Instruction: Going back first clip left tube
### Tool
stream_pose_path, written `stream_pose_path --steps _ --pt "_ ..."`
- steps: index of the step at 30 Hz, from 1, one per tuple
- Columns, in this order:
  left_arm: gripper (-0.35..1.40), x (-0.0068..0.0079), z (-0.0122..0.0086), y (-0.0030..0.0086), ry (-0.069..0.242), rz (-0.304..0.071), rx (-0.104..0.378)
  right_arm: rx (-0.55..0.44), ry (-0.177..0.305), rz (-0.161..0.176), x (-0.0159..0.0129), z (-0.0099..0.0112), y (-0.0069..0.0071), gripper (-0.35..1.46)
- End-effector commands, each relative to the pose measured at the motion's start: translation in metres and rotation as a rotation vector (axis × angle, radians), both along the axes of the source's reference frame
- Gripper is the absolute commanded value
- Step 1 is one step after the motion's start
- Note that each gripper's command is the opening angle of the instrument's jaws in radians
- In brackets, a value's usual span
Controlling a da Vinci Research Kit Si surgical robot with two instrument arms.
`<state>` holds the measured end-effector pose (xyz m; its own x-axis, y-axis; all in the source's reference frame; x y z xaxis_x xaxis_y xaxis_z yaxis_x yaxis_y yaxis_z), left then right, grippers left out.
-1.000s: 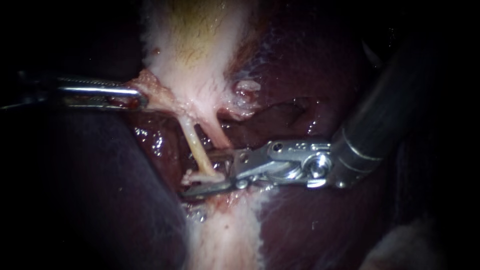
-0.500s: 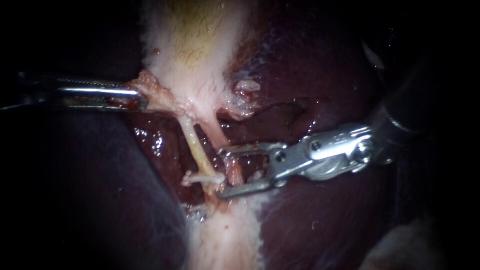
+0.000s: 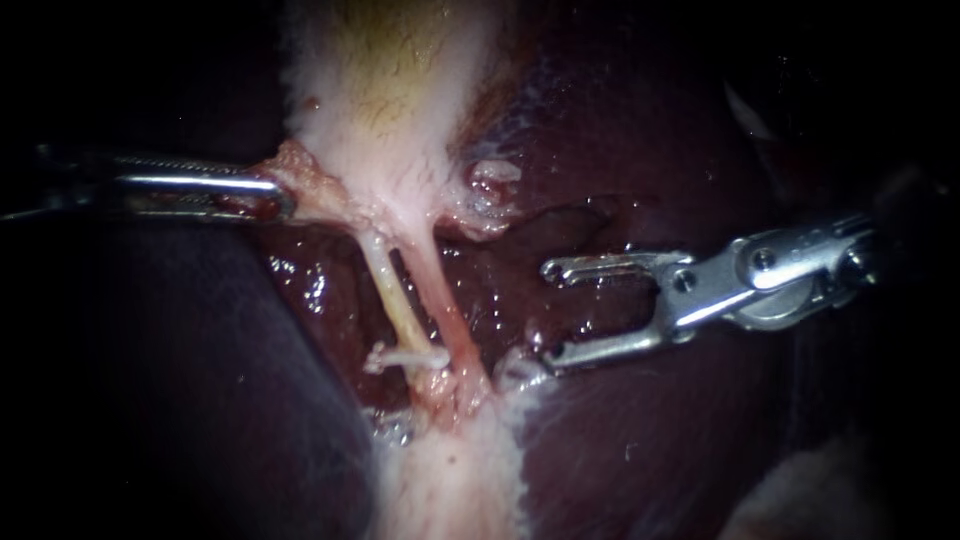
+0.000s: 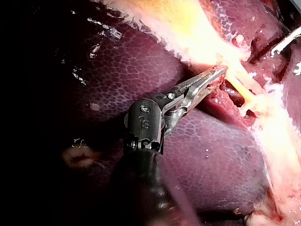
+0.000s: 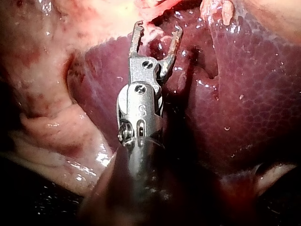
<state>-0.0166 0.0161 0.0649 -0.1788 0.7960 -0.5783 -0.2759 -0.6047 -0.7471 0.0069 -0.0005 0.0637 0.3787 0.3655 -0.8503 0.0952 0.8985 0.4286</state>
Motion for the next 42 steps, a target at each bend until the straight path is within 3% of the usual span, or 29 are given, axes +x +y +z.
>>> stream_pose_path --steps 1,12,21,33,42 --pt "-0.35 0.0 0.0 0.0 0.0 0.0 0.0 -0.002 0.001 -0.001 -0.0001 0.0 0.0 0.5" --pt "-0.35 -0.0002 0.0003 0.0002 0.0 -0.001 0.0 0.001 0.003 -0.004 -0.0011 -0.0003 0.0003 0.5" --pt "-0.35 -0.0015 0.0022 0.0011 0.004 -0.002 -0.014 0.001 0.004 -0.006 -0.0017 -0.0003 0.0003 0.5" --pt "-0.35 -0.0047 0.0053 0.0009 0.007 0.001 -0.023 0.001 0.004 -0.006 -0.0018 -0.0003 0.0004 0.5" --pt "-0.35 -0.0051 0.0057 0.0009 0.006 0.002 -0.023 0.001 0.004 -0.006 -0.0018 -0.0003 0.0004 0.5"
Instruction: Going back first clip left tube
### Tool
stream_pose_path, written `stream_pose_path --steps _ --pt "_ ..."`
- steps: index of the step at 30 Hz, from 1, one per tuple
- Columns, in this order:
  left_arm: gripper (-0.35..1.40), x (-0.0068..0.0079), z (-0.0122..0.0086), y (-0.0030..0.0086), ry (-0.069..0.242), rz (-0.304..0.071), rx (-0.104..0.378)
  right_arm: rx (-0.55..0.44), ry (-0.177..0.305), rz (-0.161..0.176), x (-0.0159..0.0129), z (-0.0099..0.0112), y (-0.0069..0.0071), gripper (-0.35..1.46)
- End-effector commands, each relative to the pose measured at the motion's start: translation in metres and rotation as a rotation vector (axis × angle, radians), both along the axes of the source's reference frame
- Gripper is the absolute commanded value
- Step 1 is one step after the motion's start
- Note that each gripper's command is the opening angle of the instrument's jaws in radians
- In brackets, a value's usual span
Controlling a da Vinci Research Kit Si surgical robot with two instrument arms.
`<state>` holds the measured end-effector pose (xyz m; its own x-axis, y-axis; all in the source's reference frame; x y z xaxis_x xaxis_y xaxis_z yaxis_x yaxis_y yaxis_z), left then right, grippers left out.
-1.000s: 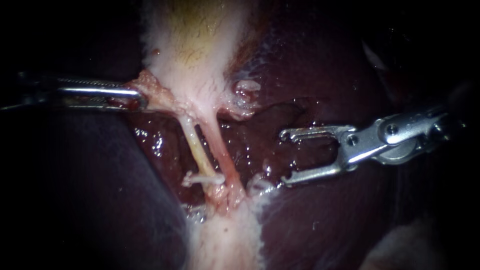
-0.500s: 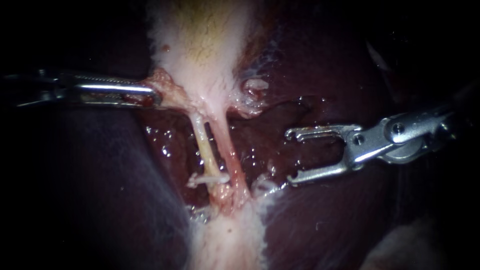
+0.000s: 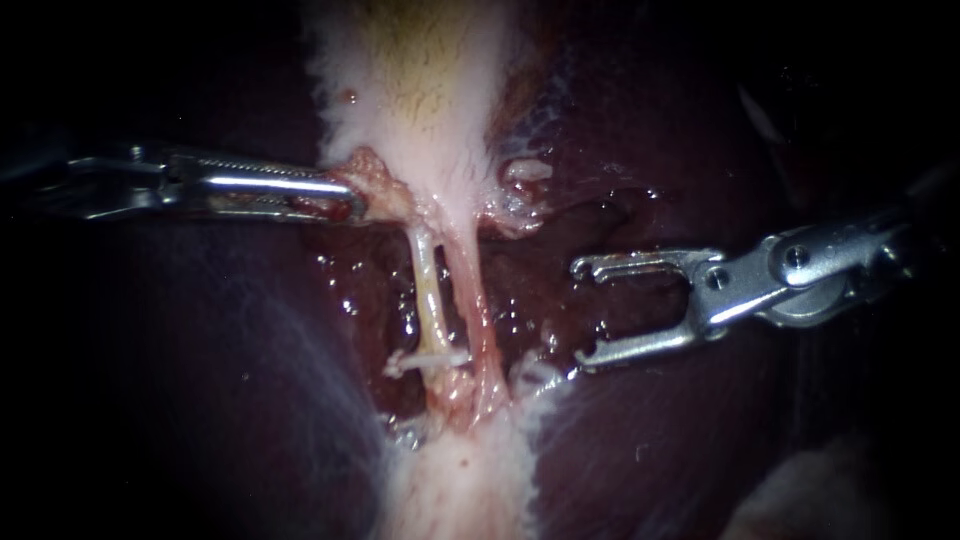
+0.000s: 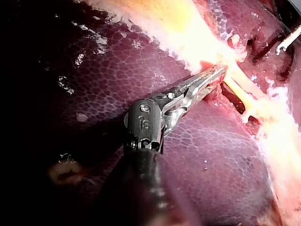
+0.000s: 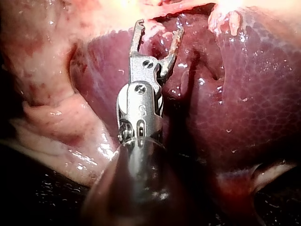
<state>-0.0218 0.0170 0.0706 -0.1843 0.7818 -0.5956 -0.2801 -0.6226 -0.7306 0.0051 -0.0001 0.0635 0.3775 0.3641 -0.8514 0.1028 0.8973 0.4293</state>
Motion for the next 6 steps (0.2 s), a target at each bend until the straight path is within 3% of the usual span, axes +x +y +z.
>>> stream_pose_path --steps 1,6 --pt "-0.35 0.0 0.0 0.0 -0.001 0.001 0.0 0.0 0.0 0.0 0.0 0.0 0.0 0.5" --pt "-0.35 0.0 0.0 0.0 0.002 0.002 0.001 0.0 0.0 0.0 0.0 0.0 0.0 0.5"
